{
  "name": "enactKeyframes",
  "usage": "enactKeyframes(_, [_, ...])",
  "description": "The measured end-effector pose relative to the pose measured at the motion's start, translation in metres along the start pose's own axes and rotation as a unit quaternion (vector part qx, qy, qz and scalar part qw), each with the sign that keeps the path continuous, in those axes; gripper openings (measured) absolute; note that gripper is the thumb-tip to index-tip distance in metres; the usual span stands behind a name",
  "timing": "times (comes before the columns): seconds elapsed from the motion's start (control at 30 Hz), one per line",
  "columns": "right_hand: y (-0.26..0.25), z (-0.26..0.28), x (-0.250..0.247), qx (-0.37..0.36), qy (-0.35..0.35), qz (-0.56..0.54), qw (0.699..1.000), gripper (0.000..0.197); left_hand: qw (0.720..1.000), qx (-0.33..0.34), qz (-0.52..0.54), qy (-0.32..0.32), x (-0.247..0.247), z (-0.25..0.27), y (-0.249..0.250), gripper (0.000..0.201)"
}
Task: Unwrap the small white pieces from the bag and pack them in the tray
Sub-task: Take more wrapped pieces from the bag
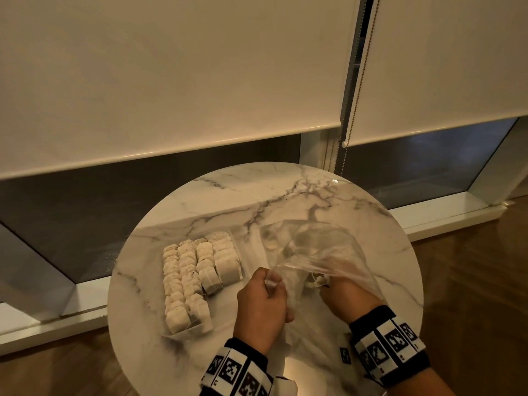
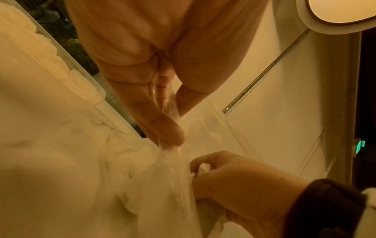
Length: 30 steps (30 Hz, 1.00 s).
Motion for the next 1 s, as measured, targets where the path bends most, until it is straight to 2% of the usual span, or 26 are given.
enactKeyframes(0.03, [-0.001, 0.004, -0.002, -0.01, 0.052, -0.007, 0.999, 0.015, 1.0, 0.0, 0.002, 0.001, 0.0, 0.0, -0.001, 0.012])
enactKeyframes(0.07, [-0.002, 0.009, -0.003, -0.019, 0.067, -0.001, 0.998, 0.01, 1.0, -0.001, 0.005, 0.002, -0.001, 0.0, -0.001, 0.012])
enactKeyframes(0.17, [-0.006, 0.023, -0.005, -0.071, 0.021, -0.017, 0.997, 0.013, 1.0, 0.001, 0.012, 0.008, -0.002, 0.0, -0.004, 0.011])
enactKeyframes(0.33, [-0.024, 0.059, -0.034, -0.171, -0.001, -0.061, 0.983, 0.01, 0.999, 0.011, 0.037, 0.021, -0.004, 0.0, -0.006, 0.013])
enactKeyframes(0.5, [-0.043, 0.09, -0.061, -0.248, -0.064, -0.203, 0.945, 0.01, 0.998, 0.053, 0.041, 0.016, -0.004, 0.004, -0.002, 0.017])
enactKeyframes(0.63, [-0.051, 0.1, -0.079, -0.297, -0.046, -0.255, 0.919, 0.014, 0.997, 0.07, -0.002, -0.028, -0.002, 0.002, -0.009, 0.042])
enactKeyframes(0.7, [-0.054, 0.102, -0.086, -0.313, -0.021, -0.279, 0.908, 0.017, 0.995, 0.082, -0.031, -0.045, 0.0, 0.001, -0.014, 0.047])
enactKeyframes(0.73, [-0.055, 0.102, -0.088, -0.317, -0.01, -0.296, 0.901, 0.018, 0.994, 0.08, -0.053, -0.058, 0.001, 0.001, -0.016, 0.047])
enactKeyframes(0.8, [-0.059, 0.101, -0.092, -0.324, 0.004, -0.331, 0.886, 0.02, 0.987, 0.062, -0.086, -0.124, 0.005, 0.002, -0.024, 0.043])
enactKeyframes(0.9, [-0.067, 0.097, -0.093, -0.343, 0.004, -0.364, 0.866, 0.02, 0.955, -0.02, -0.068, -0.289, 0.013, 0.007, -0.039, 0.04])
enactKeyframes(0.97, [-0.073, 0.093, -0.092, -0.348, 0.001, -0.374, 0.86, 0.02, 0.942, -0.066, -0.02, -0.327, 0.011, 0.009, -0.043, 0.045])
enactKeyframes(1.0, [-0.075, 0.091, -0.092, -0.349, -0.002, -0.381, 0.856, 0.02, 0.945, -0.073, 0.005, -0.318, 0.007, 0.009, -0.043, 0.051])
Point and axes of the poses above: each hand's wrist, its own z-axis away from the middle knuckle, its own x-axis out of the palm, y = z × x, the point moved 2 cm from there along -z, towards the middle knuckle, and after that the axes turned 13 degrees about -y, right-handed, at the moved point
